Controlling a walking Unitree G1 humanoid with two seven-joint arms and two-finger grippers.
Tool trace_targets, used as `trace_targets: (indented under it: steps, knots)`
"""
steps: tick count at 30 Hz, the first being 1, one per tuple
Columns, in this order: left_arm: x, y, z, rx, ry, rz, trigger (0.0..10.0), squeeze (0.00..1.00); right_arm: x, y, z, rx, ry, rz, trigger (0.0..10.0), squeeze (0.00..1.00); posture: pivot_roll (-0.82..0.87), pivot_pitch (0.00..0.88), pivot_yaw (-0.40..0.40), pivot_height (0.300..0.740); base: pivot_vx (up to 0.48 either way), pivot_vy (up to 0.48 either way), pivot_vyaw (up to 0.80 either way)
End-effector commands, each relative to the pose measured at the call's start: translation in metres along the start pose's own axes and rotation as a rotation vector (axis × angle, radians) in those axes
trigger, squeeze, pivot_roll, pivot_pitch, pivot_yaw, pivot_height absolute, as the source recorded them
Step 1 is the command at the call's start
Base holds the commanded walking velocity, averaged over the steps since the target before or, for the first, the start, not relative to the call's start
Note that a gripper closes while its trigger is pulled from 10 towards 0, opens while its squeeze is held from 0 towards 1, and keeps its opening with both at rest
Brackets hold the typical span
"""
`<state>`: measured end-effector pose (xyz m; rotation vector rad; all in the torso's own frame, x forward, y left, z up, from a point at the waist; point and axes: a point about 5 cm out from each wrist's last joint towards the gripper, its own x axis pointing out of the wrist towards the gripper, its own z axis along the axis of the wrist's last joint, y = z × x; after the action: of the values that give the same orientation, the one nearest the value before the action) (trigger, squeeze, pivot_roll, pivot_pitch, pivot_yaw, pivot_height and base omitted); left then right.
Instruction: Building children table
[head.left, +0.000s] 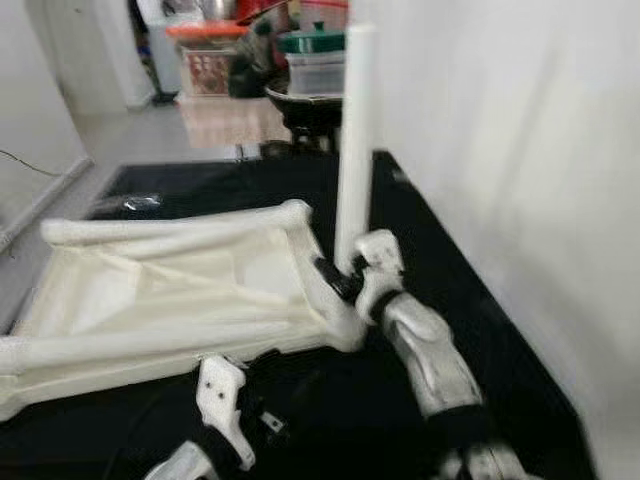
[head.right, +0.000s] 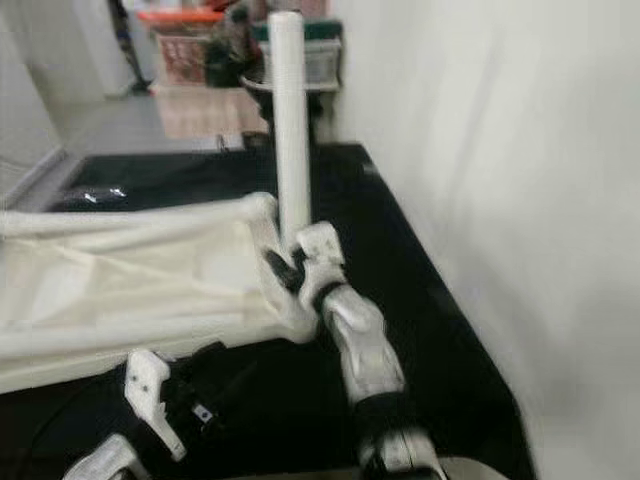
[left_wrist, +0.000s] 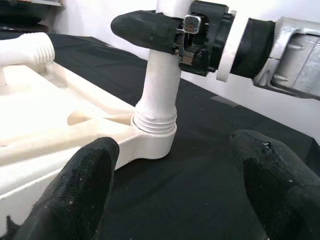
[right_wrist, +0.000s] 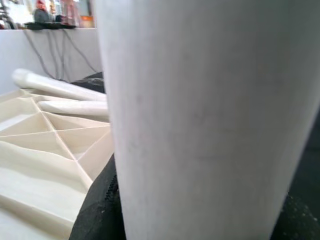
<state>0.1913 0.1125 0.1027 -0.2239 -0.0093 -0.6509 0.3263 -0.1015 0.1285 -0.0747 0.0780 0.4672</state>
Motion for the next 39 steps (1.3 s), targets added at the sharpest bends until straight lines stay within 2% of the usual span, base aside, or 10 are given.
trace_targets:
  steps: [1,6,7,8,9,17,22,29,31,39]
  knots:
    - [0.000,0.003,0.002,-0.003,0.011,-0.024,10.0,0.00,-0.010,-0.002,-0.045,0.020,0.211,-0.004,0.0,0.00,0.00,0.000,0.031,0.740,0.000,0.000,0.00]
    - [-0.001,0.003,0.001,-0.006,0.015,-0.027,10.0,0.00,-0.004,0.004,-0.041,-0.011,0.208,0.054,0.0,0.00,0.00,0.000,0.035,0.740,0.000,0.000,0.00]
    - [-0.001,0.004,0.002,-0.004,0.010,-0.018,10.0,0.00,-0.002,0.004,-0.040,0.010,0.211,0.090,10.0,0.00,0.00,0.000,0.034,0.740,0.000,0.000,0.00]
    - [-0.001,0.004,0.002,-0.003,0.007,-0.012,10.0,0.00,-0.003,0.007,-0.036,0.041,0.202,0.114,10.0,0.09,0.00,0.000,0.031,0.740,0.000,0.000,0.00]
    - [0.000,0.004,0.002,-0.003,0.006,-0.010,10.0,0.00,-0.001,0.011,-0.030,0.068,0.185,0.179,10.0,1.00,0.00,0.000,0.031,0.740,0.000,0.000,0.00]
    - [0.002,0.004,0.001,-0.007,0.006,-0.014,10.0,0.00,0.005,0.027,0.014,0.042,0.015,0.508,10.0,1.00,0.01,0.000,0.028,0.740,0.000,0.000,0.00]
    - [0.006,0.004,0.001,-0.008,0.005,-0.016,10.0,0.00,0.017,0.017,0.034,-0.070,-0.012,0.763,10.0,0.00,0.03,0.000,0.012,0.740,0.000,0.000,0.00]
    - [0.007,0.005,0.001,-0.006,0.002,-0.012,10.0,0.00,0.026,0.010,0.044,-0.042,0.005,0.891,10.0,0.00,0.04,0.000,0.005,0.740,0.000,0.000,0.00]
    - [0.008,0.006,0.000,-0.004,0.001,-0.009,10.0,0.00,0.028,0.009,0.046,0.017,0.012,0.958,0.0,0.00,0.05,0.000,0.005,0.740,0.000,0.000,0.00]
    - [0.009,0.004,0.000,-0.004,0.001,-0.010,10.0,0.00,0.026,0.000,0.036,0.051,0.058,0.979,0.0,0.00,0.04,0.000,0.007,0.740,0.000,0.000,0.00]
